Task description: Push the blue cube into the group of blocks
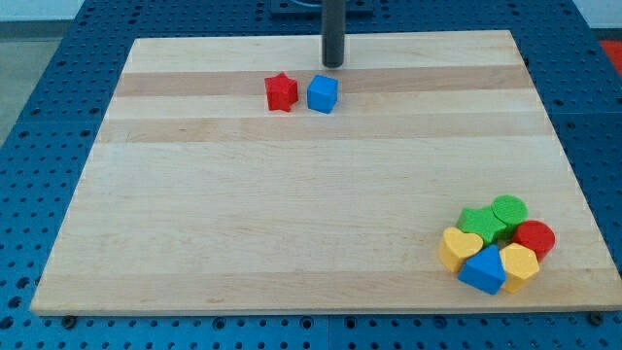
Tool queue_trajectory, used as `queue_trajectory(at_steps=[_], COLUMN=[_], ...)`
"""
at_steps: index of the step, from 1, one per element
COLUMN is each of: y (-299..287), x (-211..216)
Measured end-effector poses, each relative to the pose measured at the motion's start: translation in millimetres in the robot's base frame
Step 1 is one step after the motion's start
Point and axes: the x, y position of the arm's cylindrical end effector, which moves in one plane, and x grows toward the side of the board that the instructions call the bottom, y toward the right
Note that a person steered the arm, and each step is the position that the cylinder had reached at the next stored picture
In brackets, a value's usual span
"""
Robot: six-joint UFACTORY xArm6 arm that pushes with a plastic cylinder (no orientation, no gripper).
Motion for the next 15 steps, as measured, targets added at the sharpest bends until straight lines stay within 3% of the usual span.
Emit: queue_trajectory(at_steps=[4,9,12,13,15], y=[11.8,-68.4,-130.1,-135.2,-92.2], x=[82.9,159.7,165.6,180.8,199.7])
